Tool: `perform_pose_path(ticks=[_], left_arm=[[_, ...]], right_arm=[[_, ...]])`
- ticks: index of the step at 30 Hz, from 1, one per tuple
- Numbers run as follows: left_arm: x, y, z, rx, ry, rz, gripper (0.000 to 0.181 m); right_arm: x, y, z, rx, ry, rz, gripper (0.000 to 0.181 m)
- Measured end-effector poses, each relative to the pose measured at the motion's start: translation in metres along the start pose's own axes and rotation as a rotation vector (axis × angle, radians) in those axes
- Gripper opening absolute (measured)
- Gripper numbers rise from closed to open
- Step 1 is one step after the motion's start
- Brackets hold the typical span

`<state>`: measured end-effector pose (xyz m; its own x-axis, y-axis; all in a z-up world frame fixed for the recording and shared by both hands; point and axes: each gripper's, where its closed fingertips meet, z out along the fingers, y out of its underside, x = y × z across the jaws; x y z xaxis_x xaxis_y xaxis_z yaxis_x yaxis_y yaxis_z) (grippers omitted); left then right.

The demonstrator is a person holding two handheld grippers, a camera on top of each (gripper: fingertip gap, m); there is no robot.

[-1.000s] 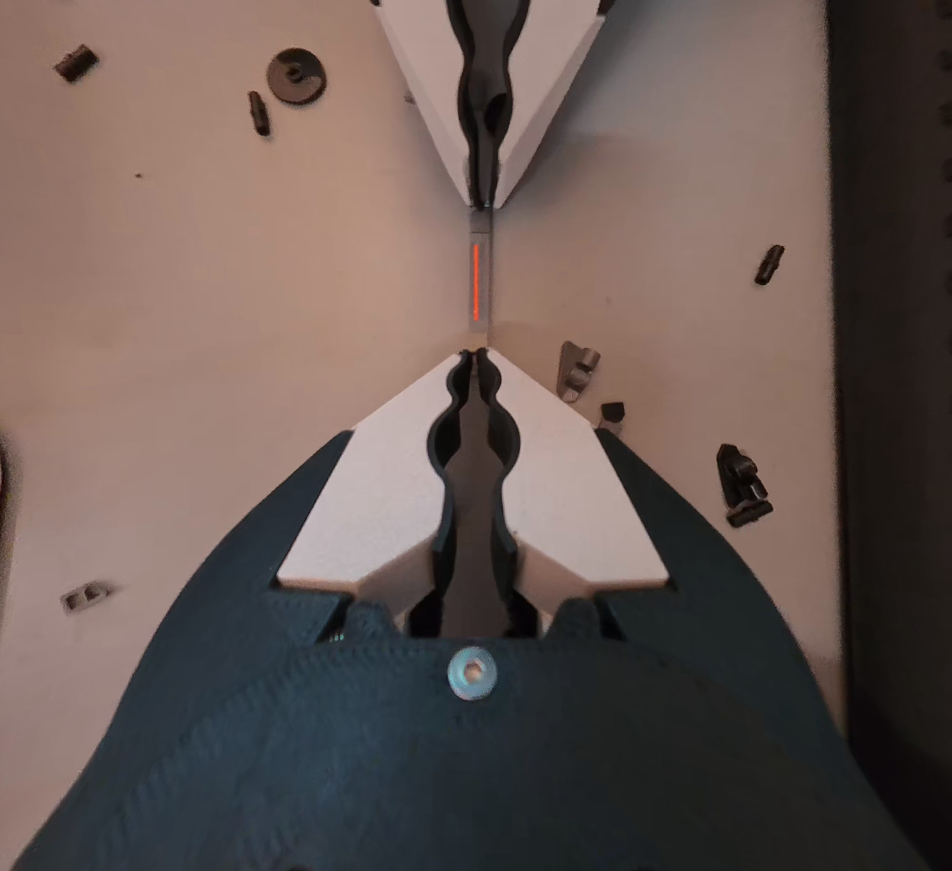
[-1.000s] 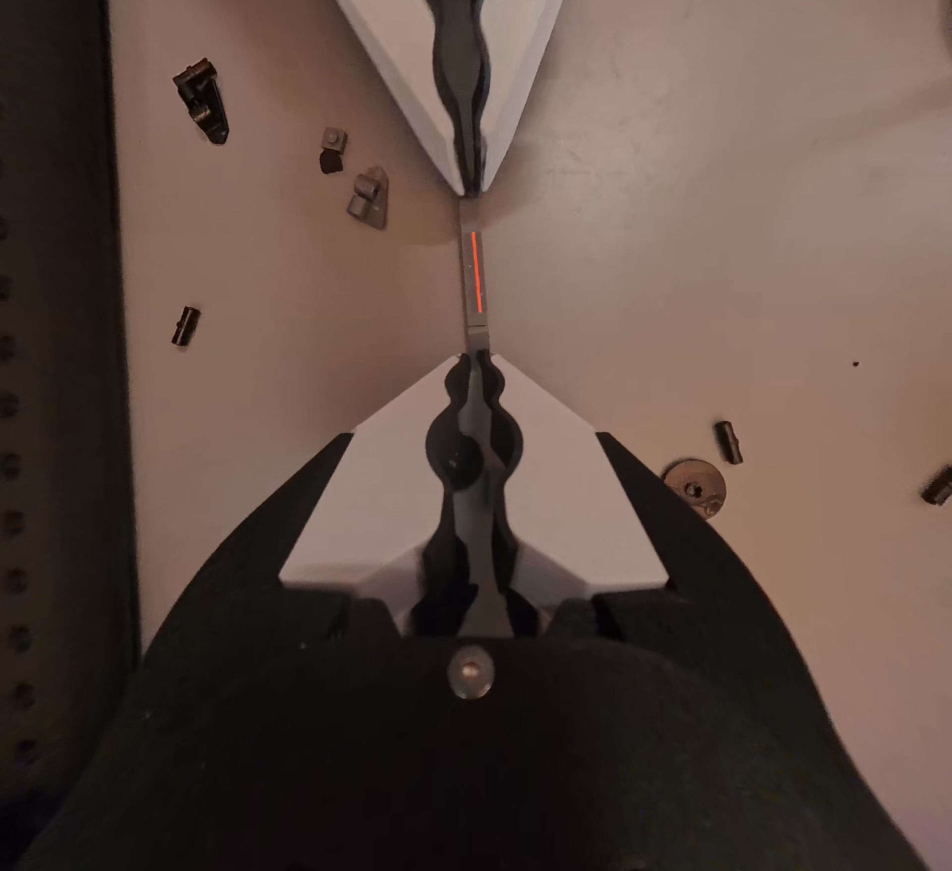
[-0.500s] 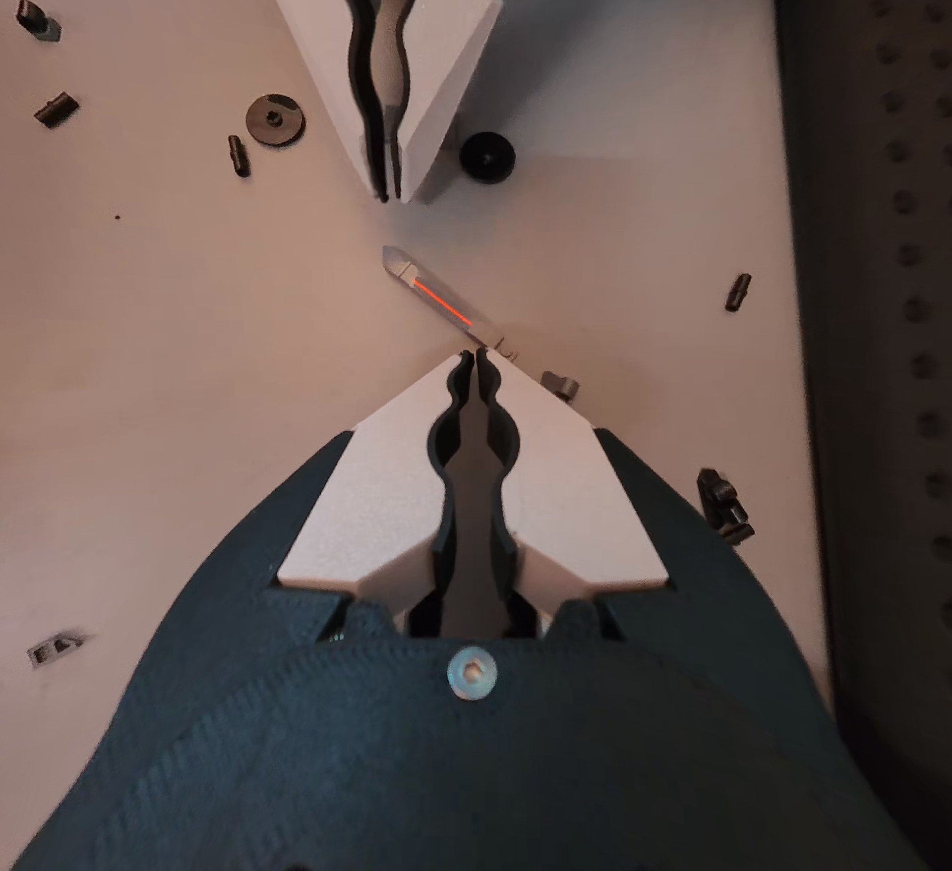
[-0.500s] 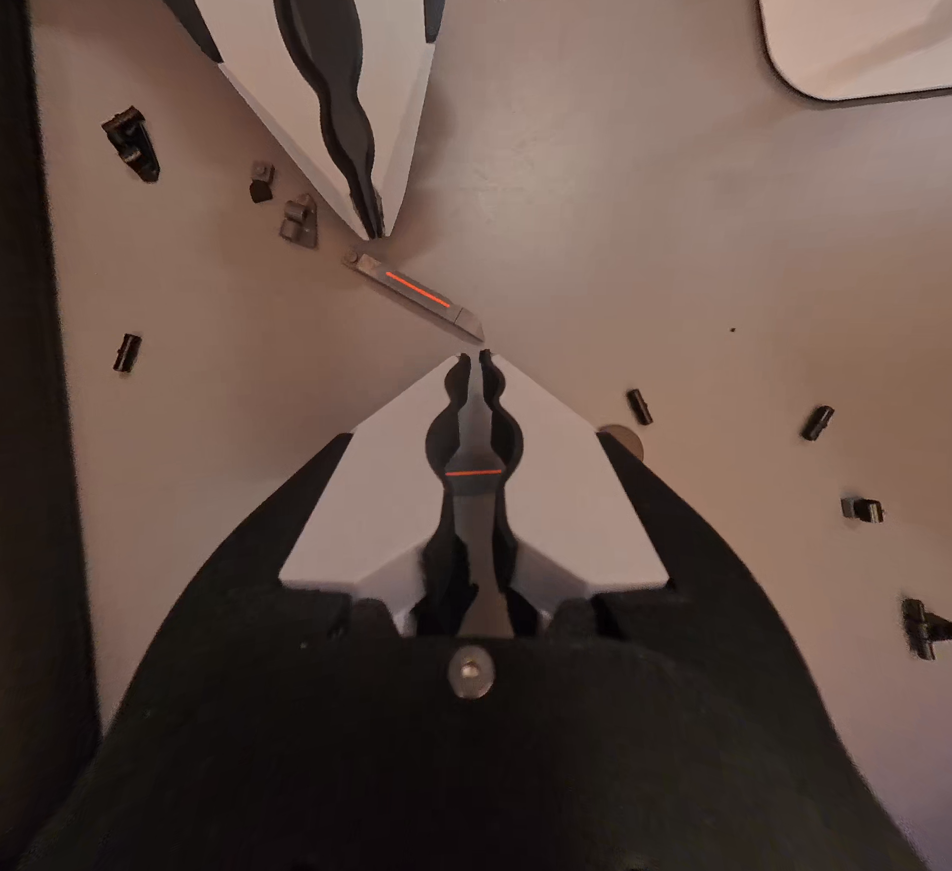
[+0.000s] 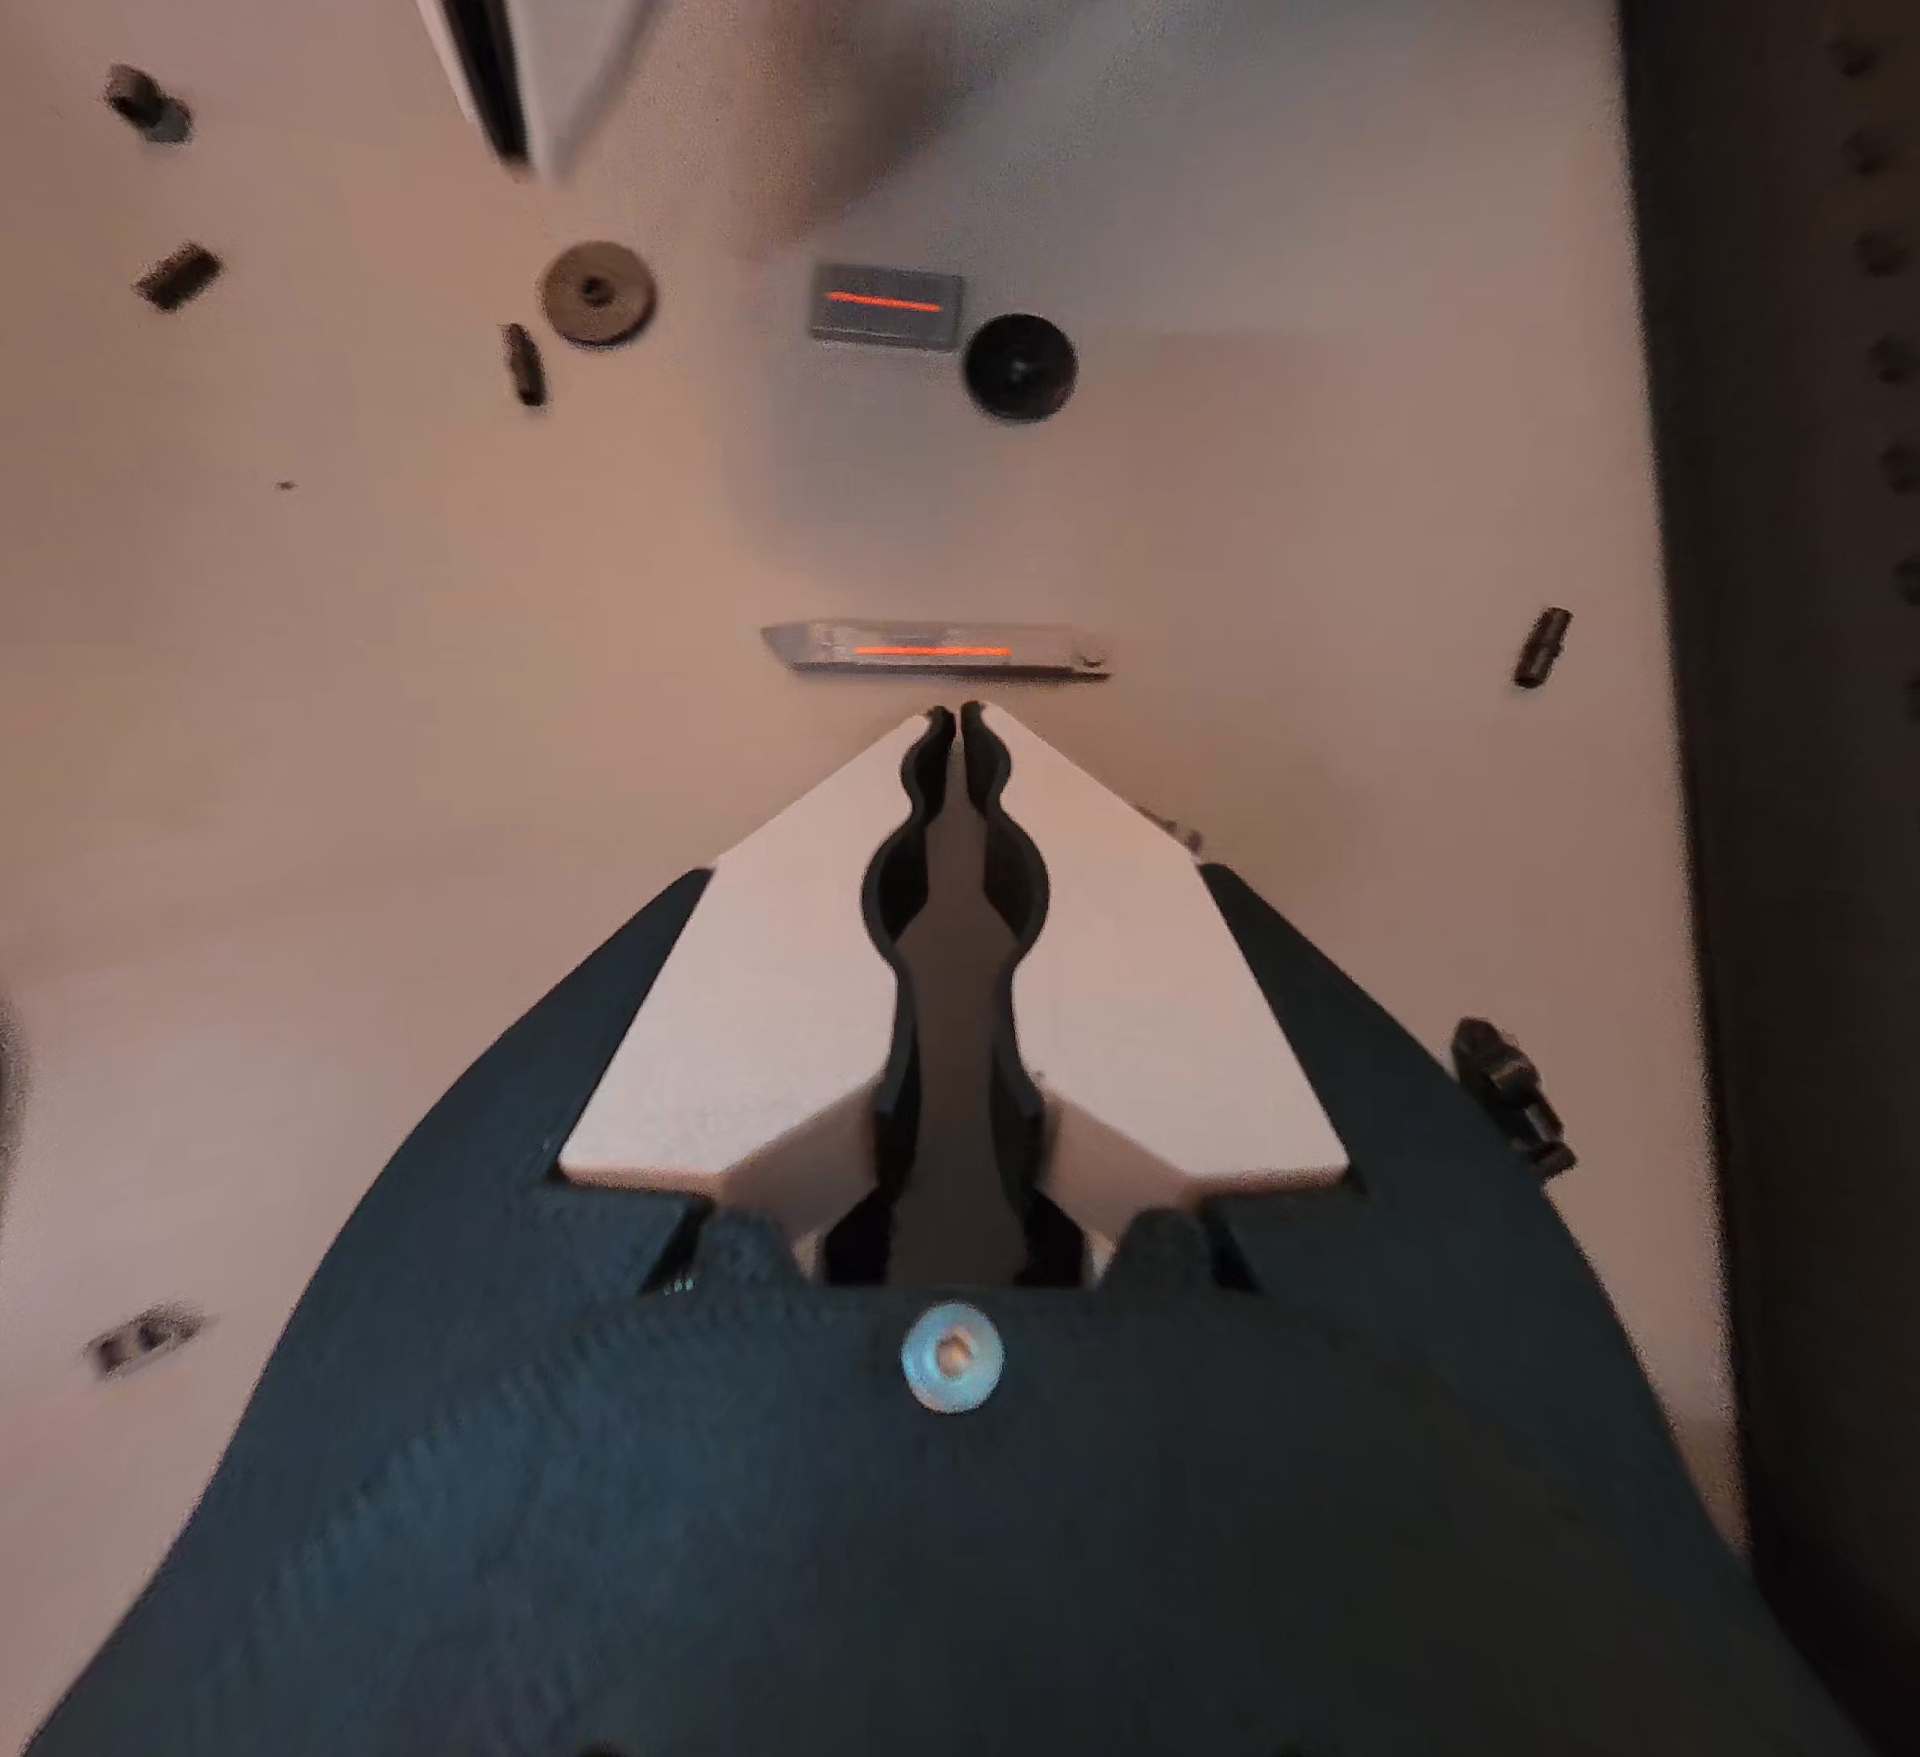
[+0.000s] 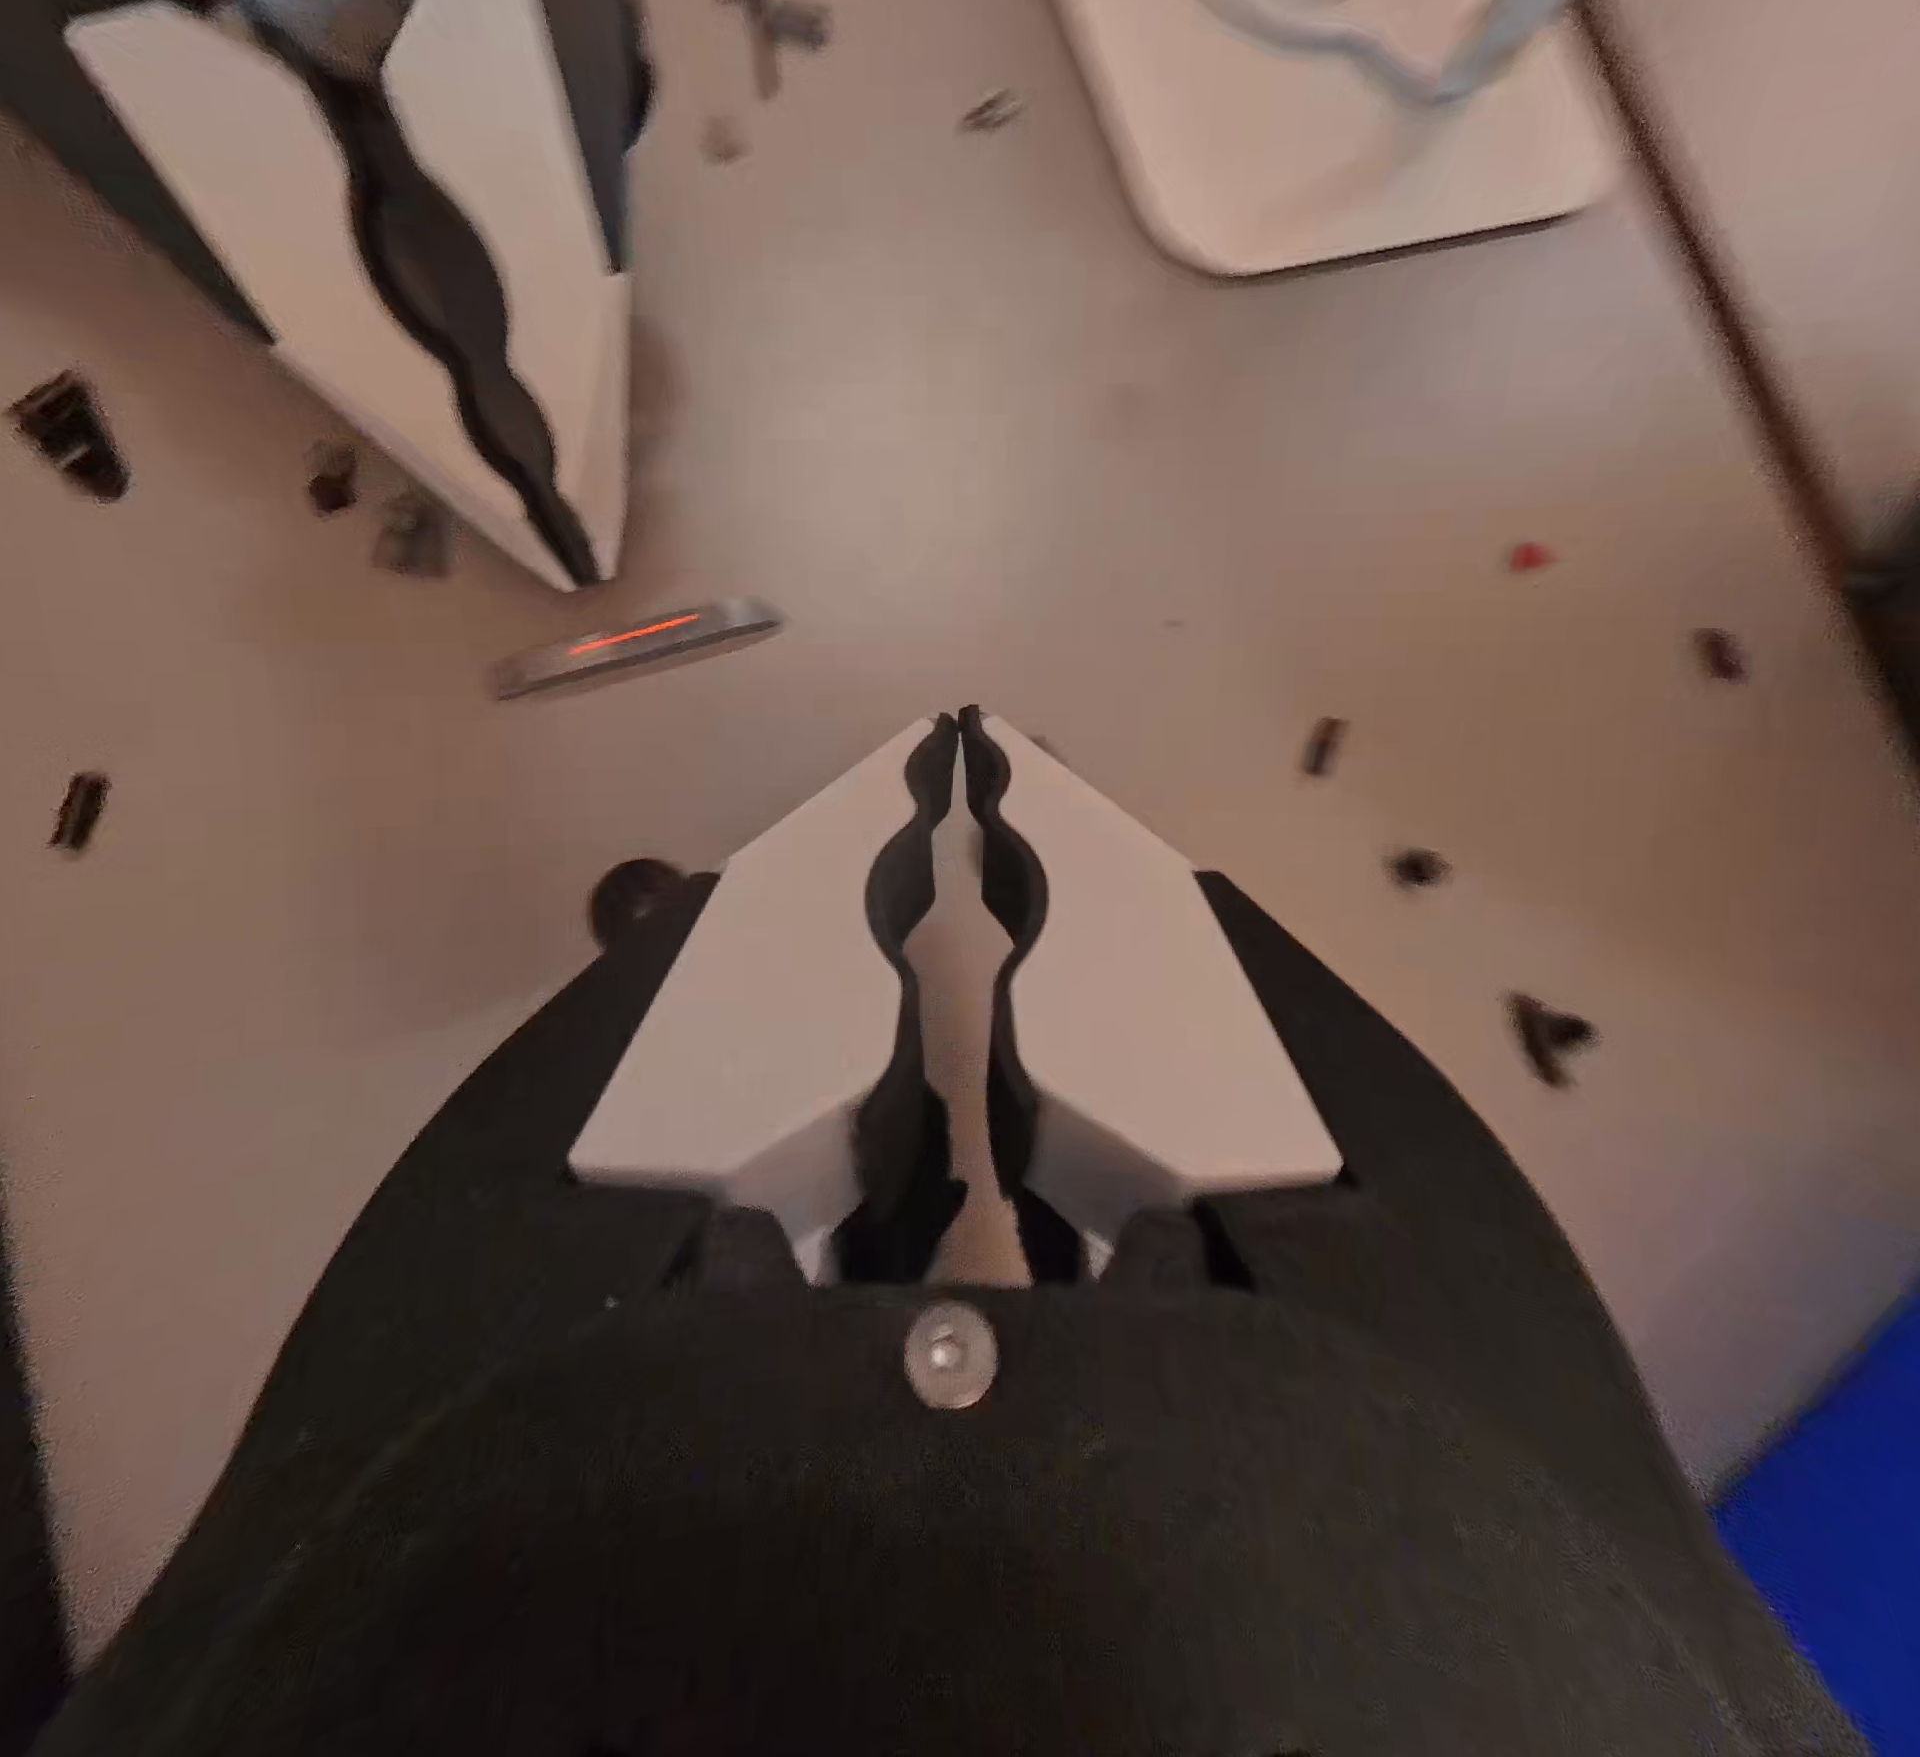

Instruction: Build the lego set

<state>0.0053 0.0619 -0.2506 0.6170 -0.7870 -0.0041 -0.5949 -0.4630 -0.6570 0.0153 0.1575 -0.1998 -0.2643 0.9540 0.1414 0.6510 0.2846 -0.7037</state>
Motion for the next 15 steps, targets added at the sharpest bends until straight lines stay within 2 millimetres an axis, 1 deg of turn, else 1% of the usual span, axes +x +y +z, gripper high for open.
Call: perform_pose_path(ticks=[2,4,6,8,9,11,15], left_arm=[[-0.009,0.0,-0.003,0.005,-0.05,-0.008,0.001],[-0.014,-0.001,-0.005,0.008,-0.077,-0.008,0.0],[-0.015,-0.002,-0.005,0.02,-0.083,-0.01,0.0],[-0.016,-0.003,-0.004,0.018,-0.09,-0.006,0.0],[-0.016,-0.003,-0.004,0.018,-0.09,-0.006,0.0],[-0.017,-0.003,-0.002,0.017,-0.092,-0.006,0.0],[-0.018,-0.005,-0.002,0.024,-0.096,-0.01,0.0]], right_arm=[[0.03,-0.009,-0.026,0.104,0.116,0.069,0.0],[0.056,-0.012,-0.054,0.193,0.218,0.13,0.004],[0.077,-0.009,-0.08,0.251,0.32,0.166,0.005],[0.092,0.0,-0.096,0.259,0.392,0.199,0.006],[0.097,0.006,-0.101,0.251,0.422,0.205,0.007],[0.102,0.014,-0.104,0.224,0.443,0.21,0.006],[0.098,0.019,-0.096,0.178,0.419,0.209,0.008]])
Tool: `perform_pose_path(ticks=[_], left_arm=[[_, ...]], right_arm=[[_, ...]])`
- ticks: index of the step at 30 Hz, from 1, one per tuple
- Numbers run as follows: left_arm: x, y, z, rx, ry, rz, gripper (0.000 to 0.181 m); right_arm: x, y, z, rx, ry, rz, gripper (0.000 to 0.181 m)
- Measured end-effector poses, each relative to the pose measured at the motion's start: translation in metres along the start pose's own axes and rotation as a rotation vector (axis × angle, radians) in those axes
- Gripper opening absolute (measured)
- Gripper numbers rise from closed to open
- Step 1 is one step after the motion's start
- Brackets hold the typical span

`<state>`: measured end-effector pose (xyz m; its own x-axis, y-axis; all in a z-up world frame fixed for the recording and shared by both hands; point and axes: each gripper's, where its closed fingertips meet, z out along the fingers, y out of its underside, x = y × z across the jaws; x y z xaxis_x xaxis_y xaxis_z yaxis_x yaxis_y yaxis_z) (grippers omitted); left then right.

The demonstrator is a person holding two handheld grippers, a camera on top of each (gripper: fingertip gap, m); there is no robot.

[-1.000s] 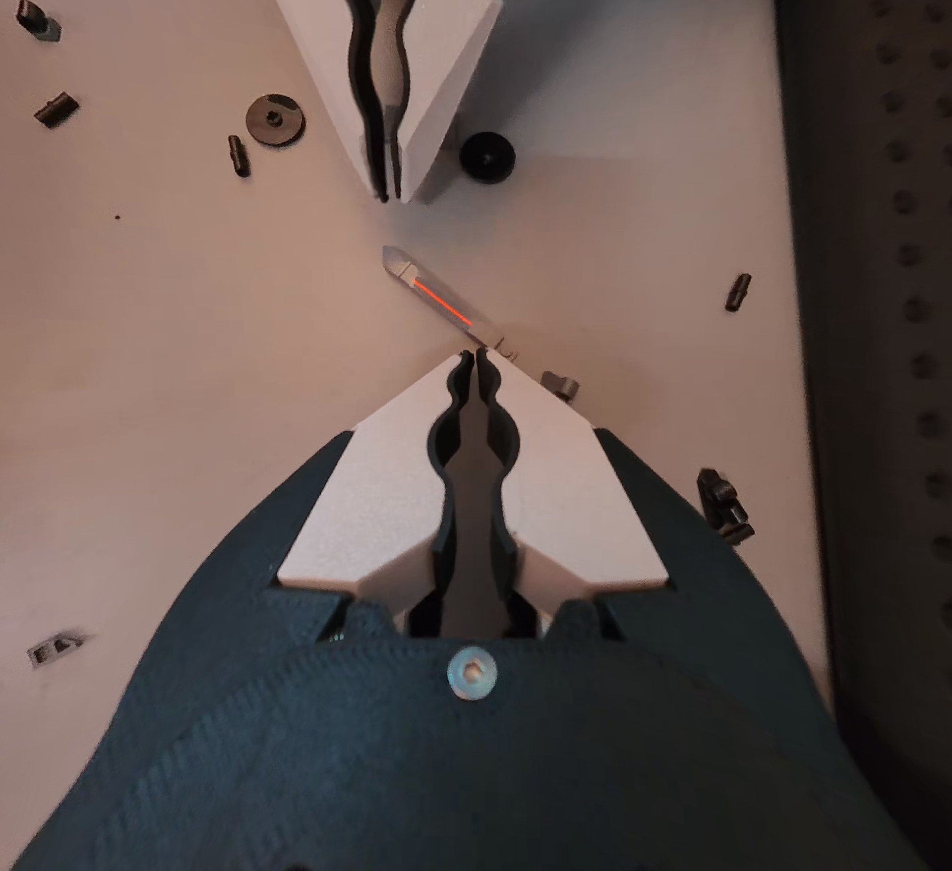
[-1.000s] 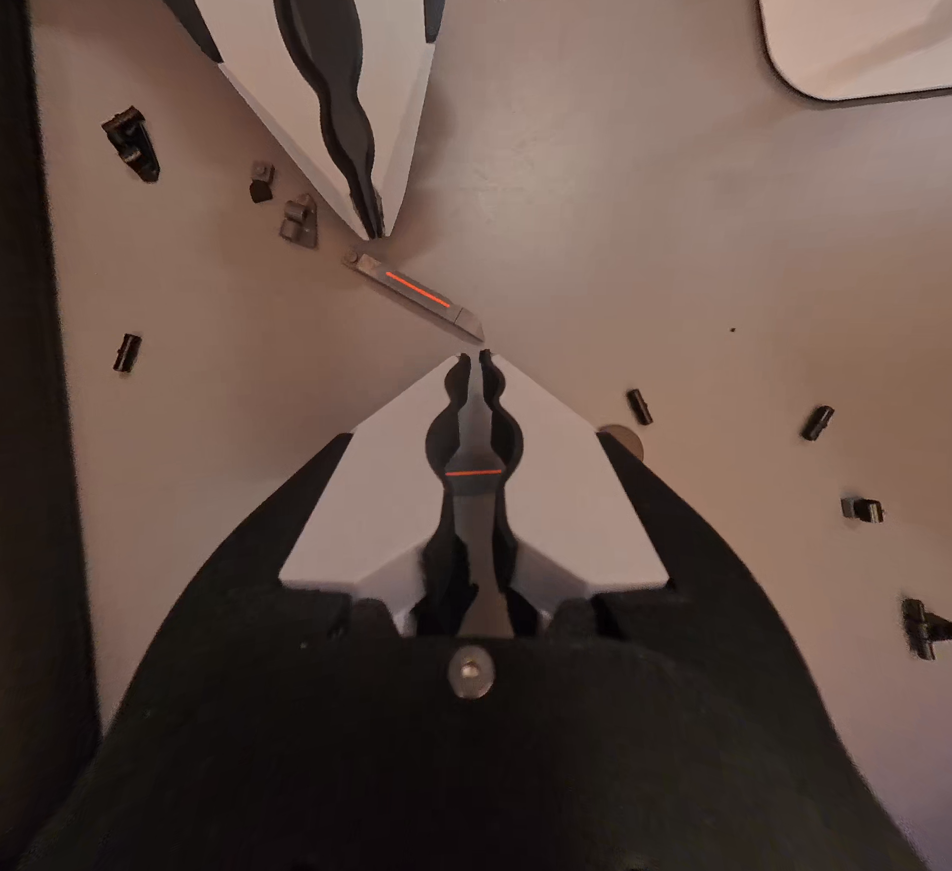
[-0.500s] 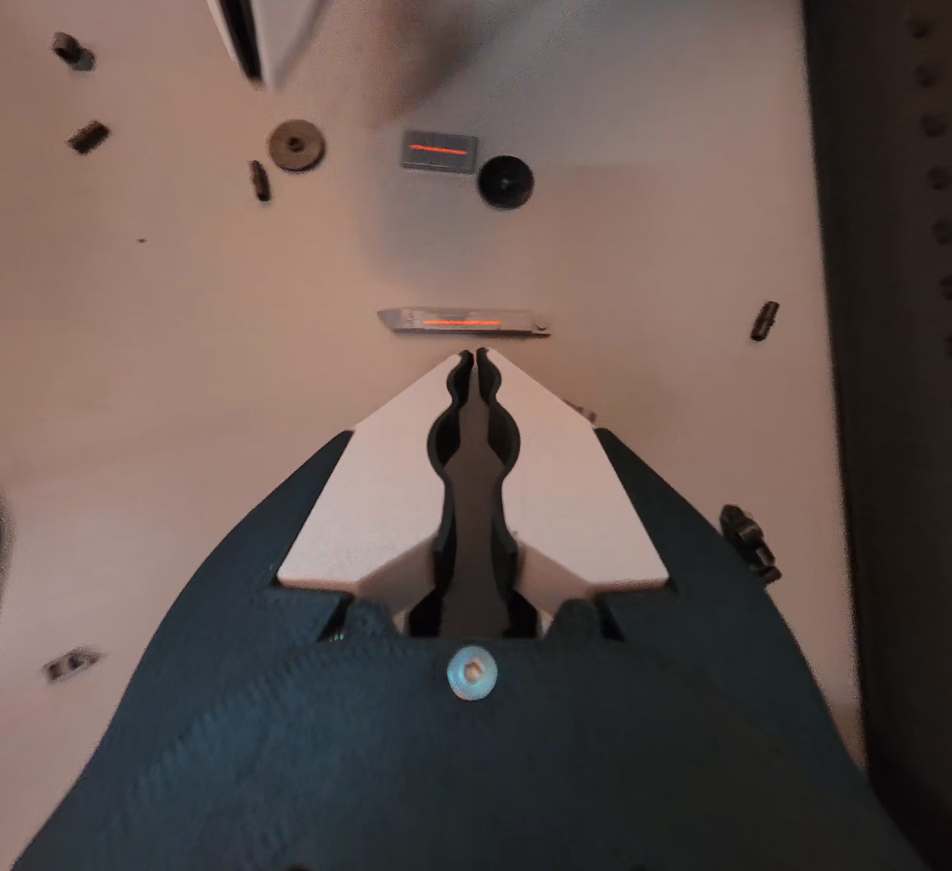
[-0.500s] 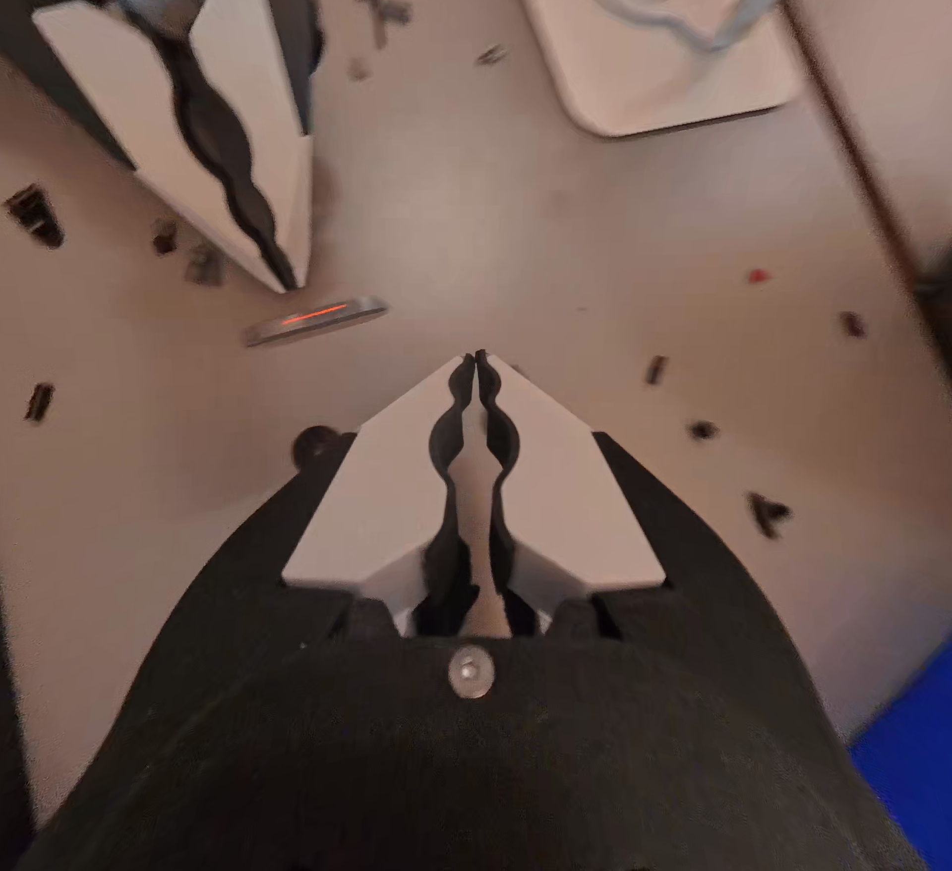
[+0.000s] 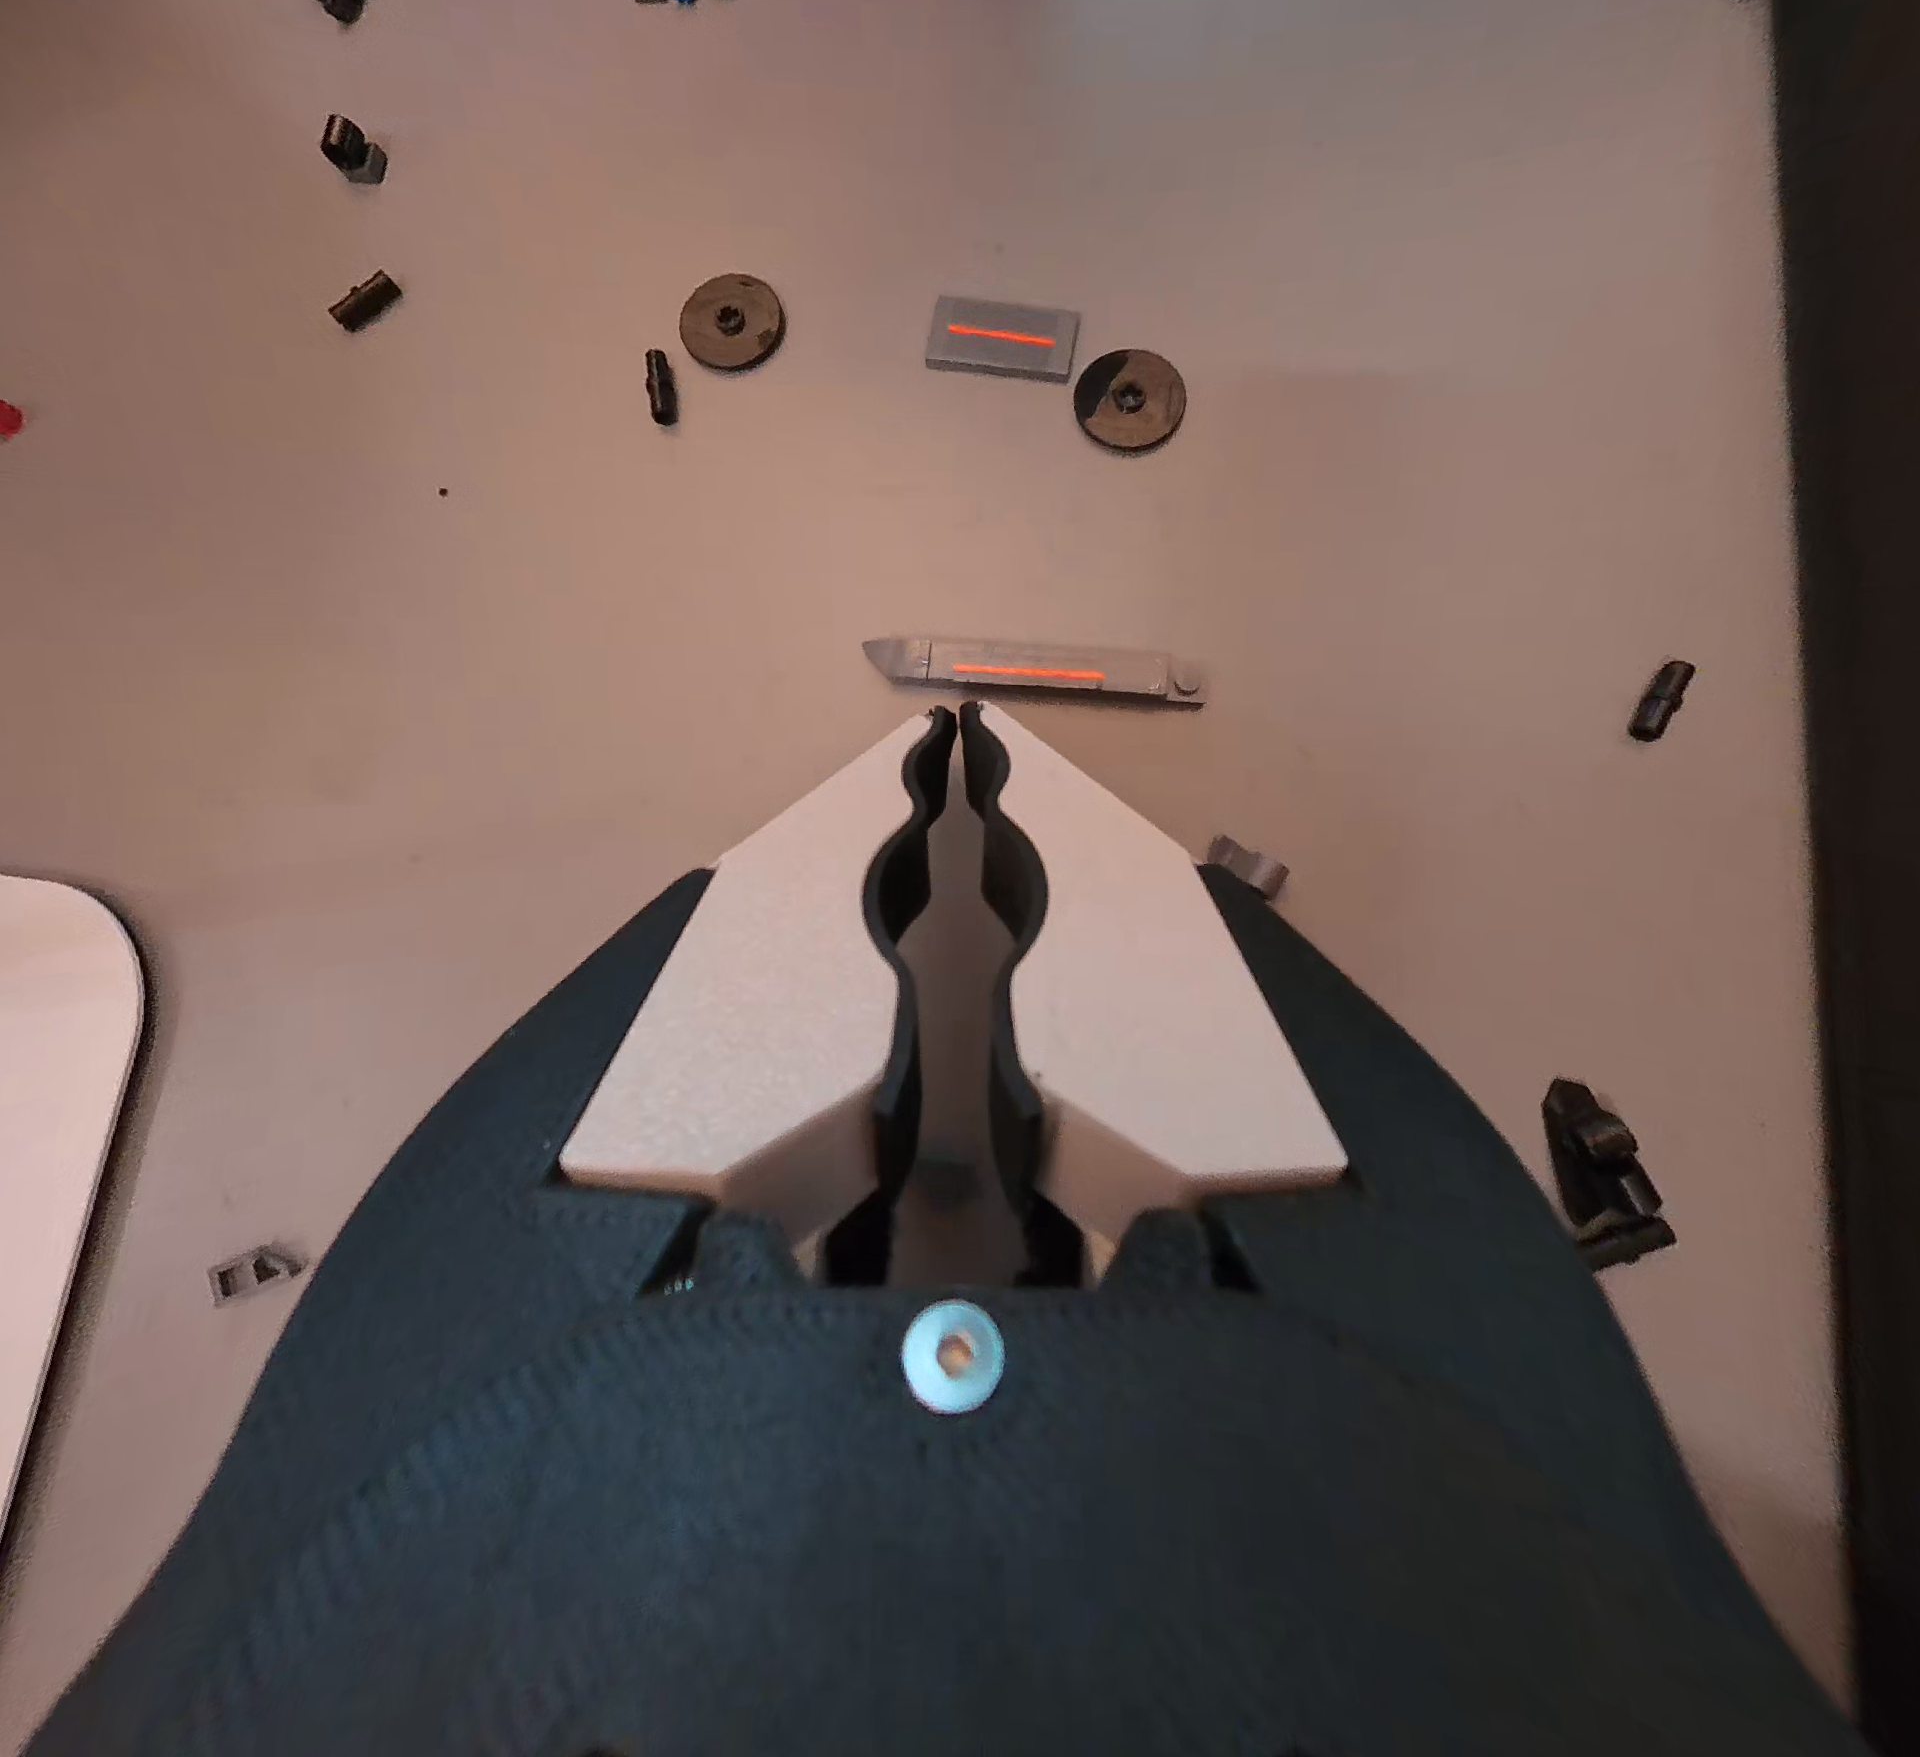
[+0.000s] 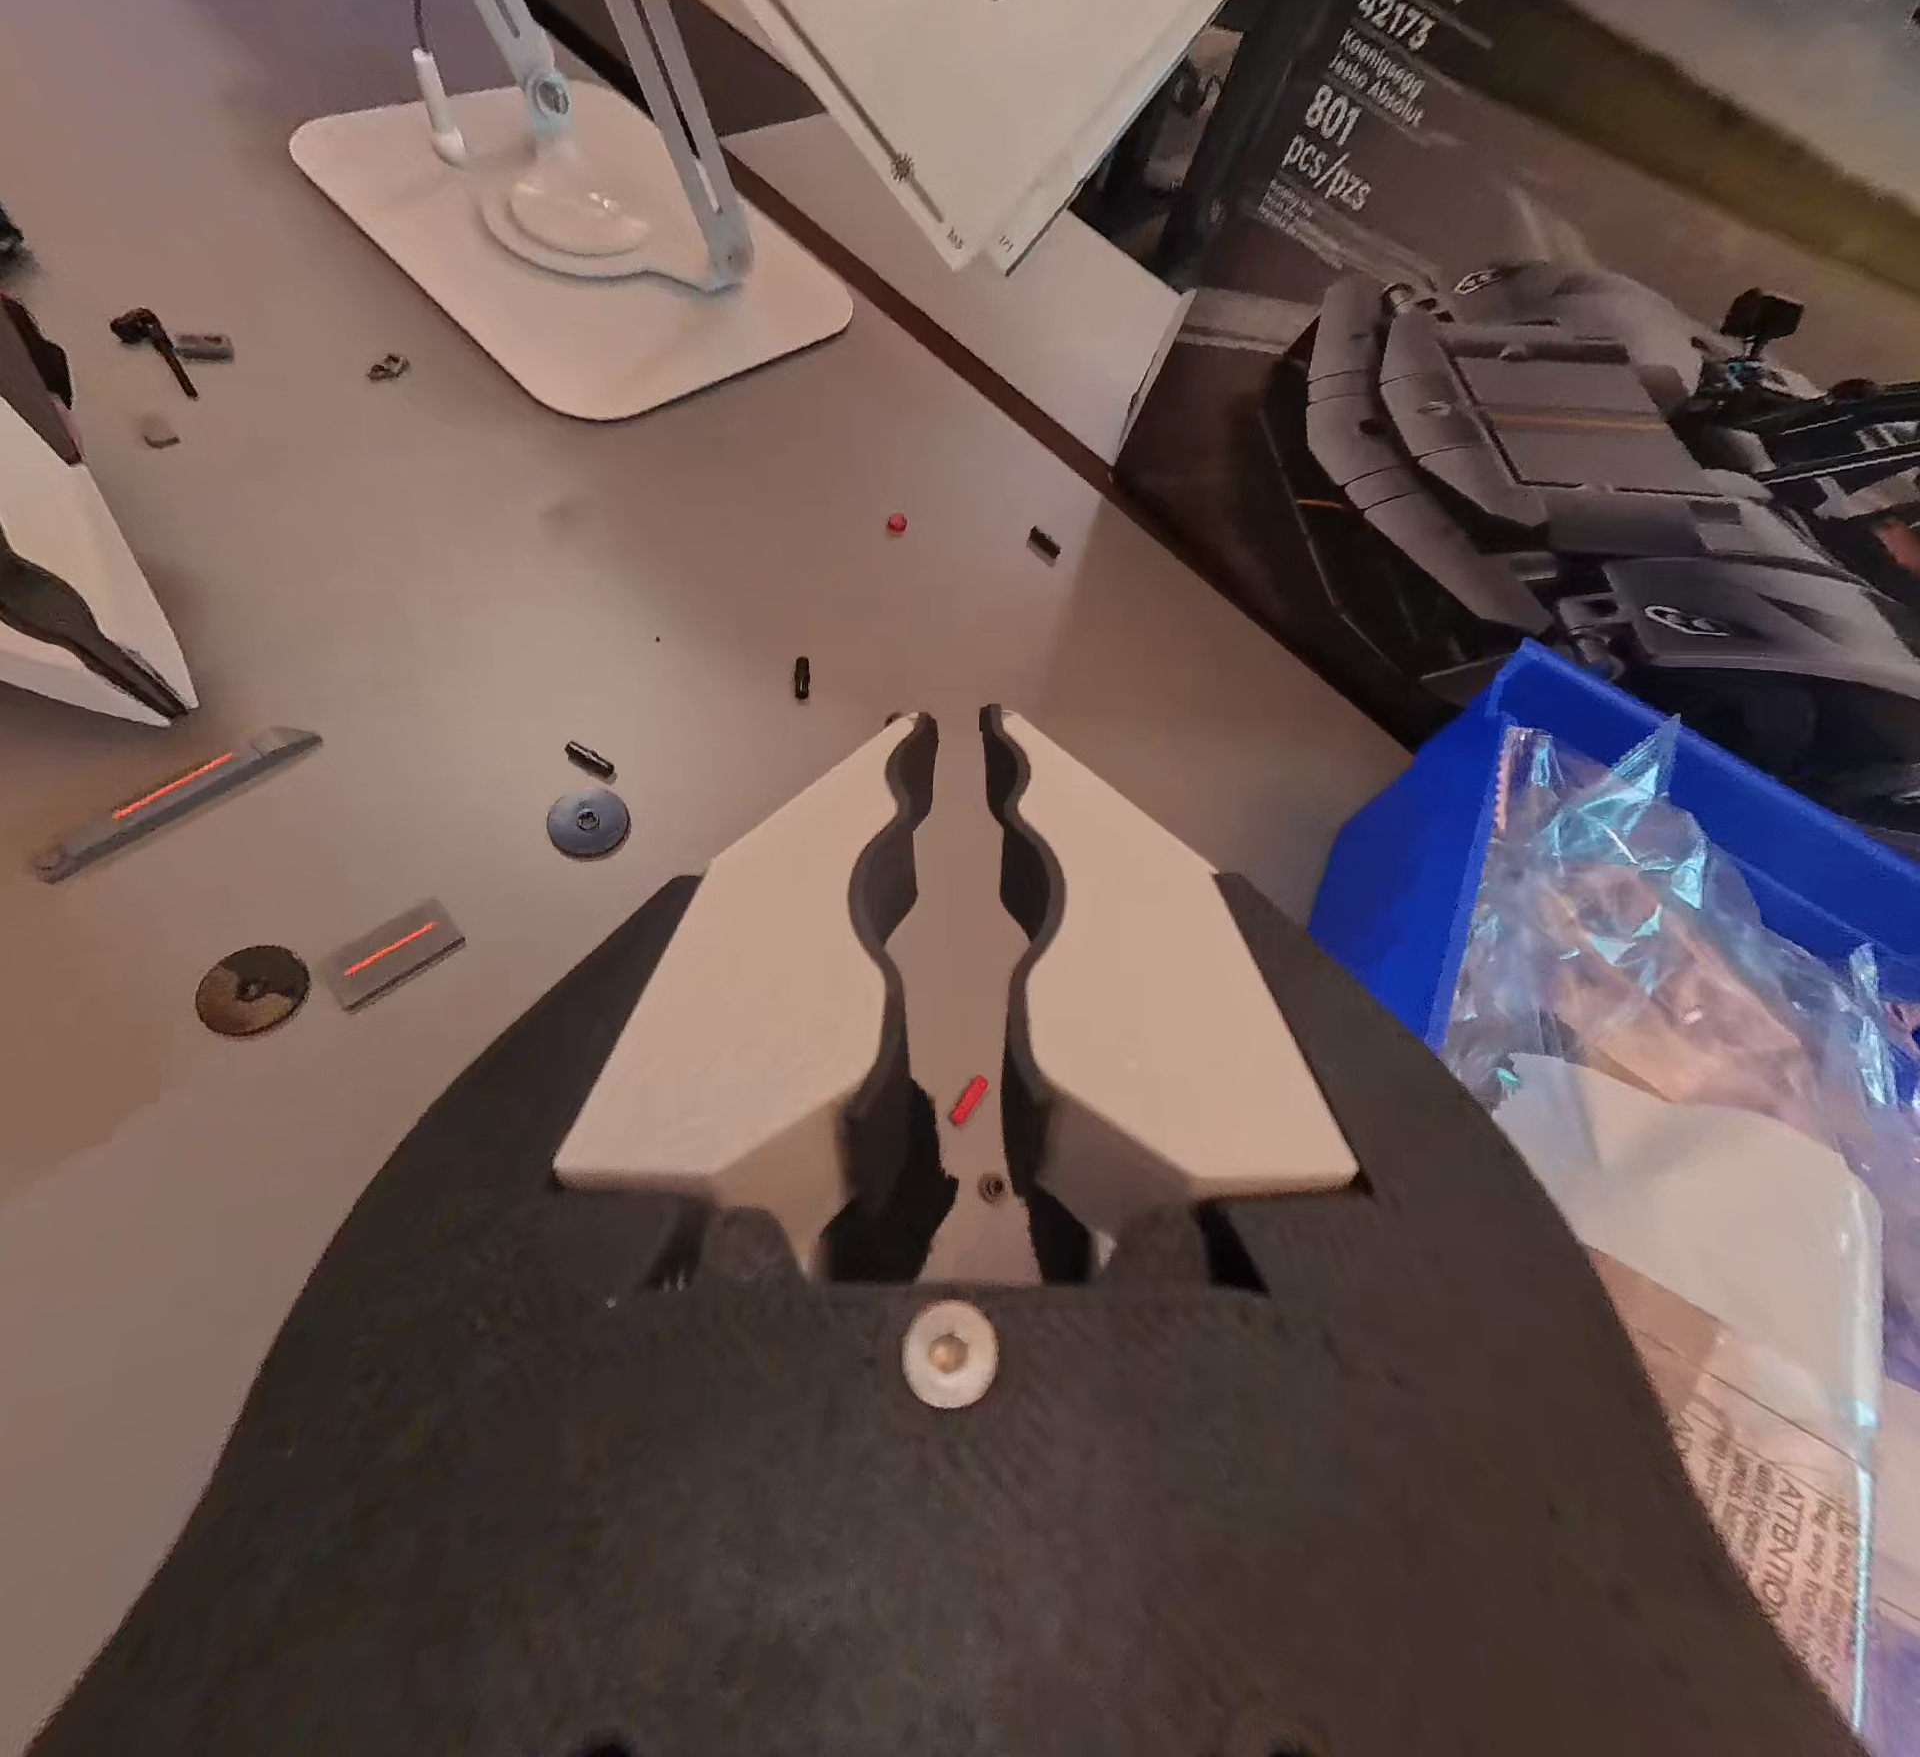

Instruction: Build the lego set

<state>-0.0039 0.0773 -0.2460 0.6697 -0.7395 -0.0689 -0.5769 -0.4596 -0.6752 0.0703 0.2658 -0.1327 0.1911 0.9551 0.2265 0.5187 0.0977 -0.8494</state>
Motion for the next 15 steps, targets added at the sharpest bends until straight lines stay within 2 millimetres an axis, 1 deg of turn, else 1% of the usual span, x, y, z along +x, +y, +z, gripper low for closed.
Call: perform_pose_path(ticks=[5,8,10,12,15], left_arm=[[-0.001,0.0,-0.001,0.004,-0.004,-0.002,0.0],[-0.001,0.0,0.0,0.003,-0.005,0.0,0.001],[0.0,0.0,0.0,0.002,-0.006,0.002,0.001],[0.0,0.0,0.0,0.003,-0.004,0.001,0.001],[0.0,0.001,0.0,-0.003,-0.006,0.004,0.001]], right_arm=[[-0.004,0.015,0.008,-0.111,0.014,-0.049,0.008],[-0.009,0.036,0.016,-0.217,-0.018,-0.038,0.01],[-0.008,0.051,0.02,-0.296,-0.013,-0.04,0.013],[-0.007,0.055,0.023,-0.309,-0.008,-0.038,0.013],[-0.004,0.05,0.02,-0.287,0.004,-0.024,0.013]])
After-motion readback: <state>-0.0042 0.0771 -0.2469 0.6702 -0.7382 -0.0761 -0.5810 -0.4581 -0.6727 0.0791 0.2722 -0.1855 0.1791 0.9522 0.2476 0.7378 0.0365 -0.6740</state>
